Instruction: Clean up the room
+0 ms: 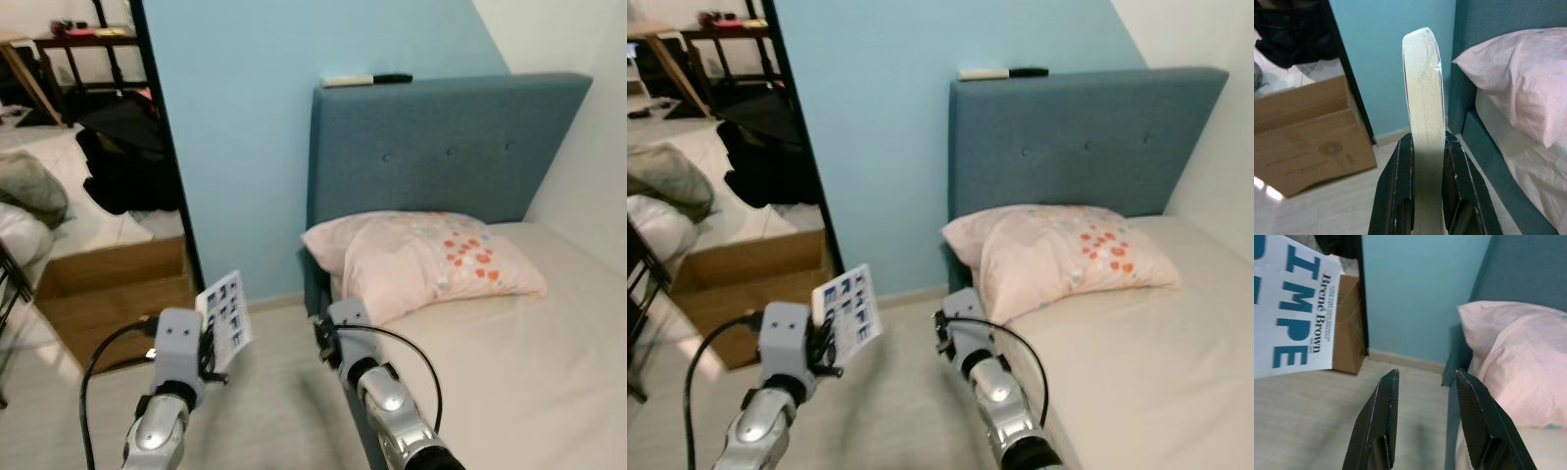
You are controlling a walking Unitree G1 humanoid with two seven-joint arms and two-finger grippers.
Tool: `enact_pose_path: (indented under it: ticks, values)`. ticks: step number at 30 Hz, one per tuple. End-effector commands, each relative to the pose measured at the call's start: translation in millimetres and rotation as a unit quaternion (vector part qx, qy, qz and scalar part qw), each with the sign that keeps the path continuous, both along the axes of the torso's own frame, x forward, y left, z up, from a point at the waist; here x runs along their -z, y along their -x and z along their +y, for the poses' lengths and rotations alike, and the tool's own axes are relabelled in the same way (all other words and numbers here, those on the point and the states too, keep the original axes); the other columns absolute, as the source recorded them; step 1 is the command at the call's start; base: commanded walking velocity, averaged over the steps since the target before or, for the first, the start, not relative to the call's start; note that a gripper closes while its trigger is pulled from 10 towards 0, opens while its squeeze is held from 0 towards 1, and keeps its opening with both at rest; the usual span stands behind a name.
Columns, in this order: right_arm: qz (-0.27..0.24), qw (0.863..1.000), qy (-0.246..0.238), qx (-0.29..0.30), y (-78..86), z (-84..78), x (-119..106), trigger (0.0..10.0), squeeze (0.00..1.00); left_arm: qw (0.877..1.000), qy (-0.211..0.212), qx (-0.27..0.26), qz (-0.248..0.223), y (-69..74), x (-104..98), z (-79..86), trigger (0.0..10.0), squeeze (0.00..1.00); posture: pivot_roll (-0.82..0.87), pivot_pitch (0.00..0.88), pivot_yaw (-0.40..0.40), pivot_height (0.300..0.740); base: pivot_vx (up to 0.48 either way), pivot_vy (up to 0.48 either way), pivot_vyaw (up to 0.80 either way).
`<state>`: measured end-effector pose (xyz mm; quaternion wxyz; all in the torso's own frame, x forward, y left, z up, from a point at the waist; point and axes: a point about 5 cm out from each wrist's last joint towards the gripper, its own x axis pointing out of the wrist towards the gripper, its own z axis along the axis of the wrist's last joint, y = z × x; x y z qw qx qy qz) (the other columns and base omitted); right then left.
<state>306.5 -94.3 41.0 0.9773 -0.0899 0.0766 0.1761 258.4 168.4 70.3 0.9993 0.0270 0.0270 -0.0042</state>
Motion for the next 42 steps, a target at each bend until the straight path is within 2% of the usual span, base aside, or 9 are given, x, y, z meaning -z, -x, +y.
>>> enact_pose_path:
  ticks: [1, 17, 36, 42]
  values:
    - [0.003, 1.0, 0.001, 0.002, 0.2, -1.4, 1.2, 10.0, 0.0, 1.0, 0.003, 0.004, -0.02, -2.4, -7.4, -1.7, 10.0, 0.0, 0.01, 0.0, -0.009, 0.74, 0.428, 0.0, 0.0]
    - [0.002, 1.0, 0.002, 0.003, -0.3, -1.6, 0.8, 10.0, 0.0, 1.0, 0.006, 0.005, -0.022, -3.2, -7.9, -2.1, 10.0, 0.0, 0.01, 0.0, -0.007, 0.74, 0.407, 0.0, 0.0]
    - [0.006, 1.0, -0.005, 0.007, -0.5, -2.4, 1.4, 10.0, 0.0, 1.0, 0.002, -0.003, -0.025, -5.2, -9.3, -1.2, 10.0, 0.0, 0.01, 0.0, -0.003, 0.74, 0.0, 0.0, 0.0]
    - [0.009, 1.0, -0.007, 0.007, -0.6, -2.3, 1.7, 10.0, 0.0, 1.0, -0.001, -0.002, -0.024, -5.0, -8.7, -2.1, 10.0, 0.0, 0.01, 0.0, -0.003, 0.74, 0.0, 0.0, -0.8]
